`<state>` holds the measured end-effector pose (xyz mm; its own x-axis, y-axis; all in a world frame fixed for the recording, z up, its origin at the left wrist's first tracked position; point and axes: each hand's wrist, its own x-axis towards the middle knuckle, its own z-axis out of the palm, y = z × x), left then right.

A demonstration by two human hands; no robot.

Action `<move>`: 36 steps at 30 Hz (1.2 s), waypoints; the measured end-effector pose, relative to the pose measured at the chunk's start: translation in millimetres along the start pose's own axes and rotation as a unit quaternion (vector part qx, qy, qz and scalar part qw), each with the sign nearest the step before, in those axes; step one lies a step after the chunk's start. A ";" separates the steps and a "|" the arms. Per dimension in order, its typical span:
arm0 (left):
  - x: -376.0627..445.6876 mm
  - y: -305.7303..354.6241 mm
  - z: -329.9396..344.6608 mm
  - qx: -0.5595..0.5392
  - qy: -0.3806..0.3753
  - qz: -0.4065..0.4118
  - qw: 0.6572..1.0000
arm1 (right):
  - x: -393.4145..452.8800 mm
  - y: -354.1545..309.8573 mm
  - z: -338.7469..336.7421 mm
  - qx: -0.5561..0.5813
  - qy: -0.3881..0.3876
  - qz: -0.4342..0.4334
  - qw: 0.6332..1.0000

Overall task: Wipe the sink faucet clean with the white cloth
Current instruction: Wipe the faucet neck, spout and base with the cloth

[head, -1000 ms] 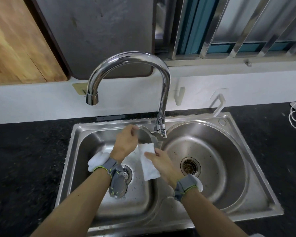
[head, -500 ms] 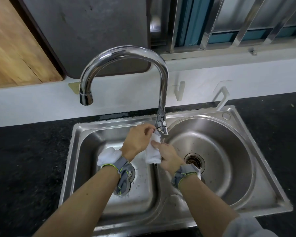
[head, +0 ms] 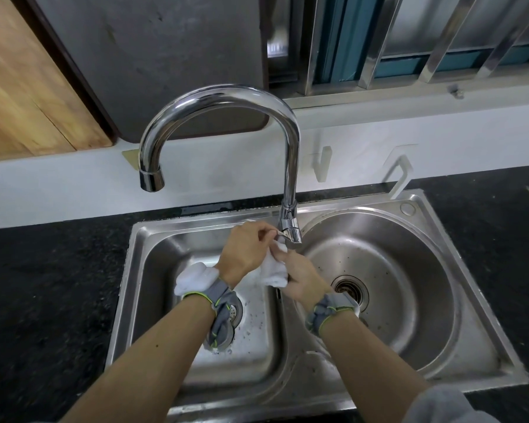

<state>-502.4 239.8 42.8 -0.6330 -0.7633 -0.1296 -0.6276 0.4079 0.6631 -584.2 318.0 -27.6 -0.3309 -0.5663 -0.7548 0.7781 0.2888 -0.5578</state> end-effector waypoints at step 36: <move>-4.5 3.0 4.0 -0.028 -0.018 0.004 0.999 | -33.0 -44.1 -78.7 -0.086 0.116 -0.171 0.975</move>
<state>-503.3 246.5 42.5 -0.6544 -0.7411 -0.1502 -0.5967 0.3841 0.7046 -649.6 384.7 -5.3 -0.6833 -0.4677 -0.5607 0.5066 0.2494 -0.8254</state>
